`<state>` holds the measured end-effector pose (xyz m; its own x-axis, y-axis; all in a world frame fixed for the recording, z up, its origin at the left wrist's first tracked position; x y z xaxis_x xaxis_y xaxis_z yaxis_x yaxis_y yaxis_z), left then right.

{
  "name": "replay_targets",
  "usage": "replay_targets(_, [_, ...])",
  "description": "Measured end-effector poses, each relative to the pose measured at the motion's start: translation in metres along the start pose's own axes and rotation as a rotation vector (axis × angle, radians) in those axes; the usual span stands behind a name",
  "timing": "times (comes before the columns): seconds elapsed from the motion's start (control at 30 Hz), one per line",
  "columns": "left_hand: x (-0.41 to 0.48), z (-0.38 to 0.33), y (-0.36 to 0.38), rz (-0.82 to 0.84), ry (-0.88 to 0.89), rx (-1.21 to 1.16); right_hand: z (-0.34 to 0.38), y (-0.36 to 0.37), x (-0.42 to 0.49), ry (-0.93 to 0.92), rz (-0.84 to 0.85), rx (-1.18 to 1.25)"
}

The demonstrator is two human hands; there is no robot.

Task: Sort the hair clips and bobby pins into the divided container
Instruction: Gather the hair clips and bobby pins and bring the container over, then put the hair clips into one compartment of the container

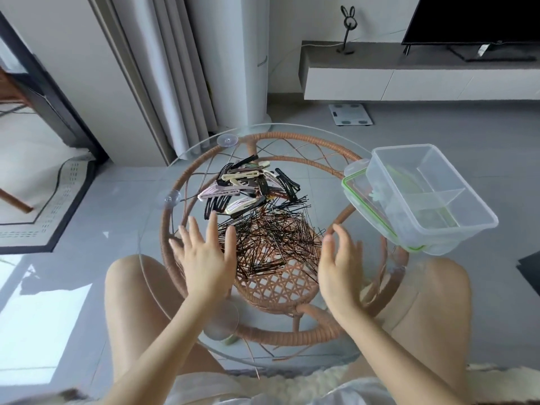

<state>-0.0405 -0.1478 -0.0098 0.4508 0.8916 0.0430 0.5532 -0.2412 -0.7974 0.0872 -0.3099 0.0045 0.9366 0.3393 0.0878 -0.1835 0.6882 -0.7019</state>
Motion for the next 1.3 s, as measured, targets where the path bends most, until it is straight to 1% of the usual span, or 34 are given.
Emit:
replay_targets(0.1, [-0.001, -0.019, 0.012, -0.006, -0.024, -0.074, 0.023, 0.025, 0.004, -0.026, -0.048, -0.023])
replay_targets(0.17, [-0.002, -0.030, 0.020, -0.012, -0.018, -0.125, 0.033, 0.040, 0.004, -0.014, -0.044, -0.030])
replay_targets(0.23, [-0.002, -0.039, 0.027, -0.038, -0.020, -0.194, 0.044, 0.050, 0.002, 0.018, -0.043, 0.009])
replay_targets(0.27, [-0.002, -0.042, 0.028, -0.056, -0.029, -0.240, 0.050, 0.053, 0.001, 0.005, -0.036, 0.056])
replay_targets(0.37, [0.001, -0.047, 0.029, -0.100, -0.045, -0.371, 0.064, 0.051, 0.000, -0.006, 0.114, 0.230])
replay_targets(0.4, [0.001, -0.047, 0.028, -0.108, -0.047, -0.394, 0.064, 0.047, 0.007, 0.009, 0.119, 0.237])
replay_targets(0.5, [0.009, -0.044, 0.020, -0.140, -0.030, -0.363, 0.052, 0.035, 0.044, 0.061, -0.009, 0.121])
replay_targets(0.53, [0.014, -0.043, 0.017, -0.150, -0.020, -0.346, 0.049, 0.035, 0.056, 0.087, 0.009, 0.078])
replay_targets(0.6, [0.027, -0.043, 0.012, -0.152, 0.002, -0.328, 0.048, 0.041, 0.066, 0.082, 0.122, -0.019])
replay_targets(0.67, [0.039, -0.047, 0.008, -0.143, 0.039, -0.310, 0.054, 0.048, 0.057, -0.016, 0.248, -0.095])
replay_targets(0.73, [0.051, -0.054, 0.004, -0.131, 0.088, -0.298, 0.059, 0.045, 0.042, -0.119, 0.377, -0.117])
replay_targets(0.77, [0.057, -0.058, 0.002, -0.121, 0.117, -0.285, 0.058, 0.037, 0.040, -0.172, 0.382, -0.137])
replay_targets(0.8, [0.062, -0.063, 0.000, -0.108, 0.147, -0.270, 0.056, 0.023, 0.043, -0.222, 0.331, -0.171])
replay_targets(0.83, [0.066, -0.066, -0.002, -0.099, 0.172, -0.254, 0.052, 0.005, 0.050, -0.261, 0.214, -0.218])
replay_targets(0.9, [0.073, -0.071, -0.006, -0.090, 0.213, -0.231, 0.037, -0.037, 0.071, -0.291, -0.155, -0.405])
replay_targets(0.93, [0.076, -0.074, -0.008, -0.092, 0.233, -0.229, 0.028, -0.057, 0.083, -0.261, -0.297, -0.536])
replay_targets(0.97, [0.079, -0.076, -0.009, -0.096, 0.253, -0.228, 0.019, -0.074, 0.095, -0.195, -0.328, -0.677])
replay_targets(1.0, [0.081, -0.077, -0.010, -0.103, 0.271, -0.220, 0.010, -0.086, 0.104, -0.110, -0.237, -0.800])
replay_targets(1.03, [0.085, -0.076, -0.011, -0.110, 0.282, -0.209, 0.002, -0.092, 0.112, -0.043, -0.086, -0.874])
replay_targets(1.07, [0.089, -0.075, -0.011, -0.118, 0.287, -0.198, -0.005, -0.092, 0.117, -0.026, 0.039, -0.890])
replay_targets(1.1, [0.093, -0.073, -0.012, -0.124, 0.286, -0.188, -0.012, -0.091, 0.121, -0.056, 0.112, -0.869])
replay_targets(1.13, [0.098, -0.070, -0.012, -0.131, 0.279, -0.179, -0.016, -0.087, 0.122, -0.108, 0.139, -0.844])
replay_targets(1.2, [0.107, -0.061, -0.013, -0.142, 0.250, -0.171, -0.018, -0.079, 0.125, -0.211, 0.121, -0.795])
replay_targets(1.3, [0.118, -0.051, -0.016, -0.151, 0.188, -0.196, -0.012, -0.070, 0.134, -0.283, 0.123, -0.708])
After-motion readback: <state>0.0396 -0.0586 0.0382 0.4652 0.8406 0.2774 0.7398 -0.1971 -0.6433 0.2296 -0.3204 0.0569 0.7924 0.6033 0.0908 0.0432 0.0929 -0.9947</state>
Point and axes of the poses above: each hand's wrist, its own x-axis towards the middle knuckle, its own y-axis out of the palm, z = x × y, the point moved 2 cm from there along x, towards the middle knuckle, and after that the axes turned 10 degrees about -x, right-handed, at the moved point
